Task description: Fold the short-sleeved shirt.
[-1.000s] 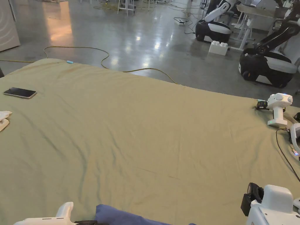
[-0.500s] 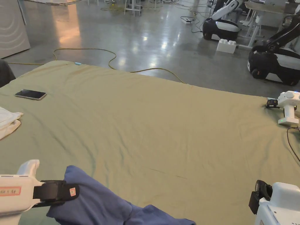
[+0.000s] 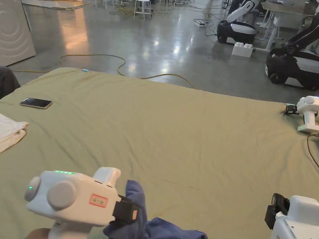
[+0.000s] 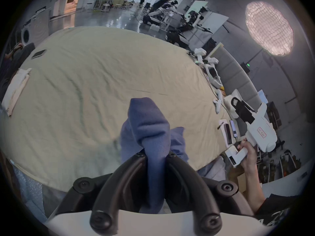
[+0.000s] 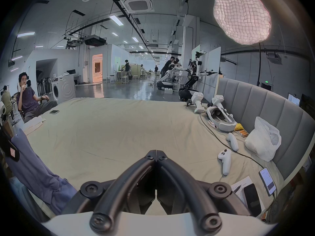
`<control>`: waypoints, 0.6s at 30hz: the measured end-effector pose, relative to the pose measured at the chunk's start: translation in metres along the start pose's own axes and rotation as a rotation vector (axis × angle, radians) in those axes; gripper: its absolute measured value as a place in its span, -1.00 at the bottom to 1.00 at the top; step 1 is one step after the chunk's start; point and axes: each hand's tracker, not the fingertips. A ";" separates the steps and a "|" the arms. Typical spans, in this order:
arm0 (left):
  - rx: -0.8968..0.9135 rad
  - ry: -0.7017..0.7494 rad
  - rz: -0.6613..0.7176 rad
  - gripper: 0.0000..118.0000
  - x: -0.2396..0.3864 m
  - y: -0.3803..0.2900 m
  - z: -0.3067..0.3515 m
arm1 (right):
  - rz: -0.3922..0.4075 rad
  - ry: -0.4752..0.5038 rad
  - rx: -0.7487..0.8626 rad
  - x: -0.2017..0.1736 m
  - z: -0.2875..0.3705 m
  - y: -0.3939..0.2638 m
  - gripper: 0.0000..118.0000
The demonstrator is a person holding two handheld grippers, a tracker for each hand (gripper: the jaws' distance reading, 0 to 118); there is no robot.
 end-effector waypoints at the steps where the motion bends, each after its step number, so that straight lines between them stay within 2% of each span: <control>1: -0.002 0.002 -0.006 -0.73 0.008 -0.001 -0.005 | 0.000 -0.003 -0.001 0.001 0.000 -0.001 -1.00; 13: -0.143 0.020 -0.059 -0.73 0.083 -0.024 -0.133 | -0.021 -0.026 -0.025 0.014 0.003 -0.012 -1.00; 18: -0.186 0.056 -0.017 -0.73 0.089 -0.038 -0.176 | -0.023 -0.034 -0.027 0.018 0.004 -0.012 -1.00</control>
